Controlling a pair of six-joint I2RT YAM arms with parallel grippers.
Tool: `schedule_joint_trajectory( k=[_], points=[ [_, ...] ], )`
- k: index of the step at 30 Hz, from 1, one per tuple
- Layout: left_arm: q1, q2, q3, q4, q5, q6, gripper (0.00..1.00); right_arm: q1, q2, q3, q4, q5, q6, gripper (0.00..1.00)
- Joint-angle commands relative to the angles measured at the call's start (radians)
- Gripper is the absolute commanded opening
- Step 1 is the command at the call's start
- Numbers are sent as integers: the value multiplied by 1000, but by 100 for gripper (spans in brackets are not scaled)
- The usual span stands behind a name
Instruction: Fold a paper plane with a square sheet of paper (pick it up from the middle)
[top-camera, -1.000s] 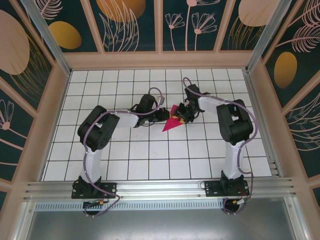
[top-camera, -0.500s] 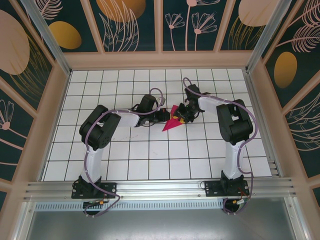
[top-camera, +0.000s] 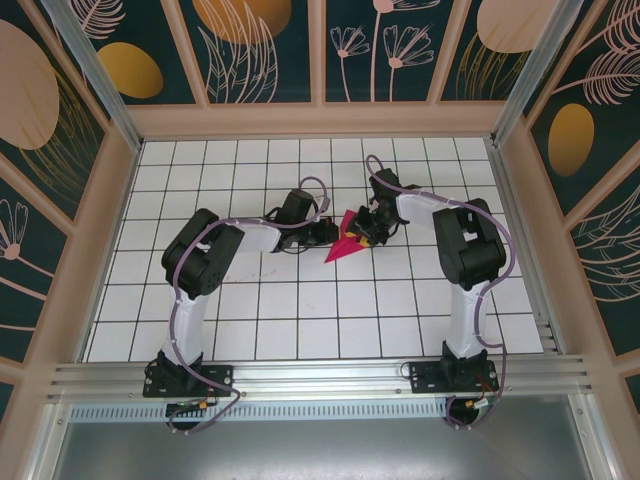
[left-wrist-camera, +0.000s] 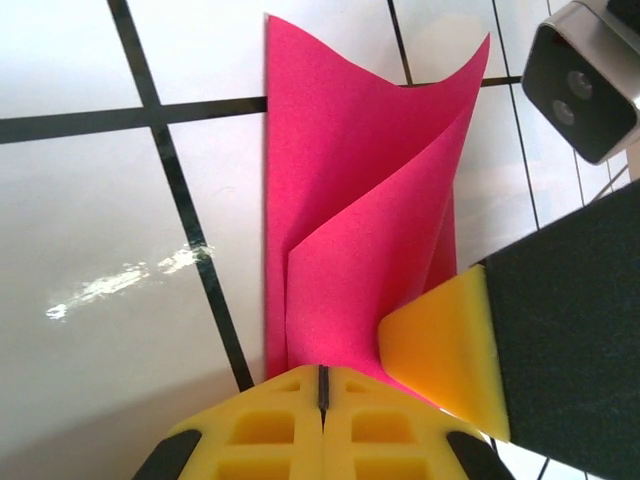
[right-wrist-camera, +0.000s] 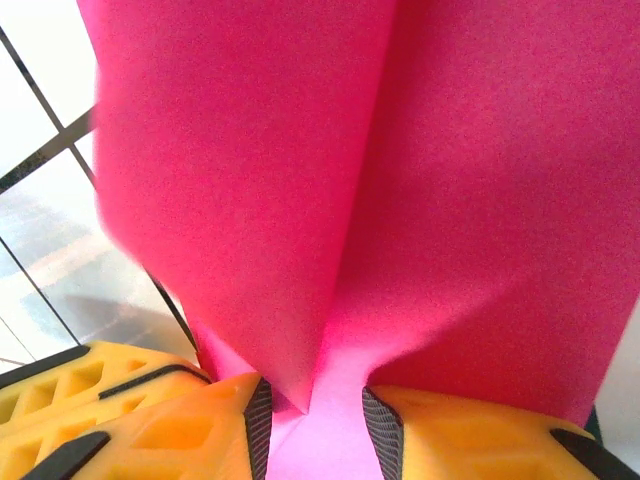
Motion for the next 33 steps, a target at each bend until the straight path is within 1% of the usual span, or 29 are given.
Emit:
schedule_joint_trajectory(
  k=[1, 9, 15, 20, 24, 29, 31, 33],
  points=[
    [6, 22, 23, -30, -22, 23, 0, 2, 210, -112, -12, 229, 6, 38],
    [6, 36, 30, -60, -26, 30, 0, 1, 209, -106, -14, 223, 3, 37],
    [7, 58, 52, -156, -49, 62, 0, 2, 171, -79, -8, 185, 5, 37],
    [6, 62, 56, -231, -69, 102, 0, -7, 77, -50, 51, 104, 11, 38],
    [5, 67, 59, -266, -83, 124, 0, -14, -29, -23, 128, 46, 10, 39],
    [5, 73, 64, -276, -81, 131, 0, -20, -156, -33, 217, 34, -12, 40],
    [5, 73, 64, -275, -81, 129, 0, -19, -174, -50, 242, 17, -20, 37],
    [5, 74, 68, -276, -80, 128, 0, -17, -167, -63, 254, -8, -28, 26]
  ],
)
